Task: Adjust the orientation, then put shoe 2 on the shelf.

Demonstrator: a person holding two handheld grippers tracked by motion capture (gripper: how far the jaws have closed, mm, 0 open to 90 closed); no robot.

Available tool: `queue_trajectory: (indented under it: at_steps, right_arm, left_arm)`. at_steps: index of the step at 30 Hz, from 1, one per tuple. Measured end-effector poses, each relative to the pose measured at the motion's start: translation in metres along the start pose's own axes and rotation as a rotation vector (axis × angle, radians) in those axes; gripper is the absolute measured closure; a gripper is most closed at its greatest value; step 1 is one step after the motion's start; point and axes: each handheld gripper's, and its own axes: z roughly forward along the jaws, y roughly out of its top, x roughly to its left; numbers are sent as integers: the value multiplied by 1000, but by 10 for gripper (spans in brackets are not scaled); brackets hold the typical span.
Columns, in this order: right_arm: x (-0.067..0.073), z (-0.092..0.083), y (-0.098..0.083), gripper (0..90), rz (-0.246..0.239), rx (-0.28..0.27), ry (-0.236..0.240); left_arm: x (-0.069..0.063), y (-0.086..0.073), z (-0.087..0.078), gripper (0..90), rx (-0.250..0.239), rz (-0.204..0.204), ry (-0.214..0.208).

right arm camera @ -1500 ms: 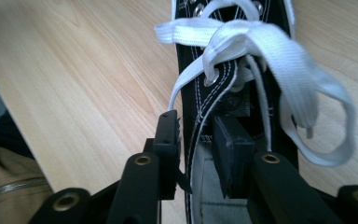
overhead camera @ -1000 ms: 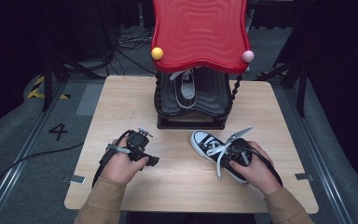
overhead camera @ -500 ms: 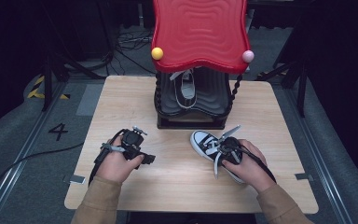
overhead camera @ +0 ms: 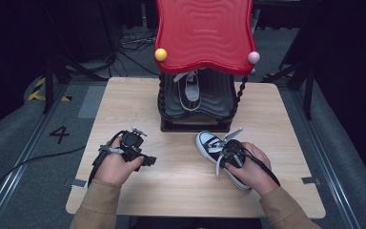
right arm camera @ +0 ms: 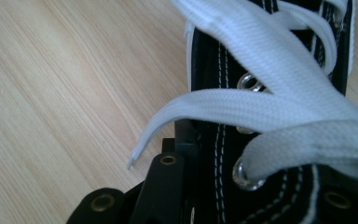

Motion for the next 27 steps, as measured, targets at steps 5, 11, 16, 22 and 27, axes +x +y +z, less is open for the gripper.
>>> queue_trajectory:
  at_steps: [5, 11, 16, 22, 27]
  right_arm:
    - [0, -7, 3, 871, 13, -14, 16]
    - [6, -27, 7, 870, 2, -48, 43]
    - [8, -43, 12, 869, -14, -61, 43]
    - [7, -63, 17, 869, -21, -90, 60]
    - [6, -73, 21, 869, -23, -91, 61]
  left_arm:
    - [3, -2, -3, 309, -8, -10, -2]
    - [7, -2, -4, 307, -7, -20, -3]
    - [9, -4, -5, 306, -8, -30, 2]
    - [13, -5, -7, 306, -12, -35, 1]
    - [13, -5, -7, 304, -11, -34, 0]
